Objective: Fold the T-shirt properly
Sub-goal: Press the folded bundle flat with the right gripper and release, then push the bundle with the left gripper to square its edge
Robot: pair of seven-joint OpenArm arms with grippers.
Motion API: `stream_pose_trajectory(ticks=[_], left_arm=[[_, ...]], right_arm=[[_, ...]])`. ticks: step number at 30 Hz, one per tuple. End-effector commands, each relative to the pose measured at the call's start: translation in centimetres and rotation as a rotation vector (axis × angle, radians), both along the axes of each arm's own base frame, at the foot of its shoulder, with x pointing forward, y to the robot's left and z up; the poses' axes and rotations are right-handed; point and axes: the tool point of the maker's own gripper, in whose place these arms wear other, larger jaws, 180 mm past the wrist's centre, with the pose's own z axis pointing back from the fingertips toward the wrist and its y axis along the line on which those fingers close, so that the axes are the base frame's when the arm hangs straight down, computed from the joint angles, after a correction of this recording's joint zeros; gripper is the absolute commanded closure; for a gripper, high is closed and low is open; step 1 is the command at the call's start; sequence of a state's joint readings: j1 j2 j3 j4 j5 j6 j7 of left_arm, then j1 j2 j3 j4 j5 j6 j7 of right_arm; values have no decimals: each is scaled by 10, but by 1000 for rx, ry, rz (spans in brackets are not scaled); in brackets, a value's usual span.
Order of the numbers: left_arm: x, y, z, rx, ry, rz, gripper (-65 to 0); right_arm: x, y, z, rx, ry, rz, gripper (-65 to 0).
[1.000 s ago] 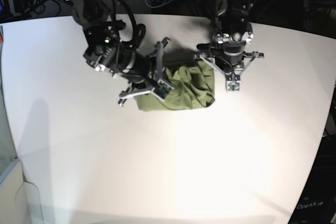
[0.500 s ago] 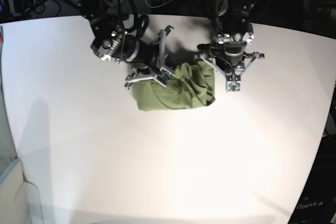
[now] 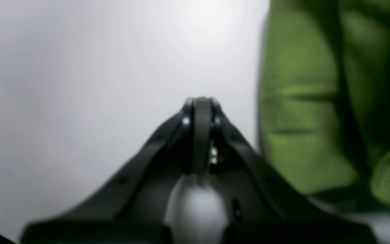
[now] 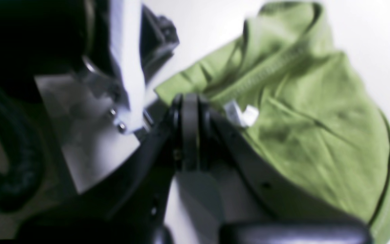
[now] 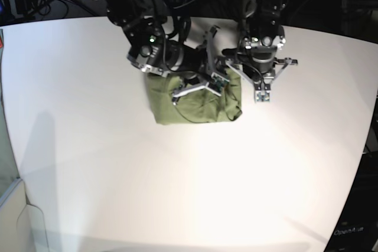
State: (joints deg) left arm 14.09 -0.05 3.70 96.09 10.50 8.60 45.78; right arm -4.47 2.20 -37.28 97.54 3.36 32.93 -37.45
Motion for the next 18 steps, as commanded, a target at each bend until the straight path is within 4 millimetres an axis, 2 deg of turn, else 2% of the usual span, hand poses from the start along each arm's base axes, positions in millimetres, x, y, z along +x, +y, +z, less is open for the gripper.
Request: stream_pose_trajectory(ticks=[1,5,13,16,18], left_arm=[[5,-3,8,-11,-40,-3,-5],[2,-1,7,-8,-35,1,-5],[-20,5,-5,7,13,-3,-5],[-27,6,0,14,7,-41,-5],[-32,-2,4,3,6,-98,-5]], right_arm=[[4,10,15,56,-25,9,0],[6,8,13,46,-26,11,0],[14,-7,10,3,-54,15,0],[16,-10,15,3,-73,15,0],[17,-14,19,-3,-92,17,0]])
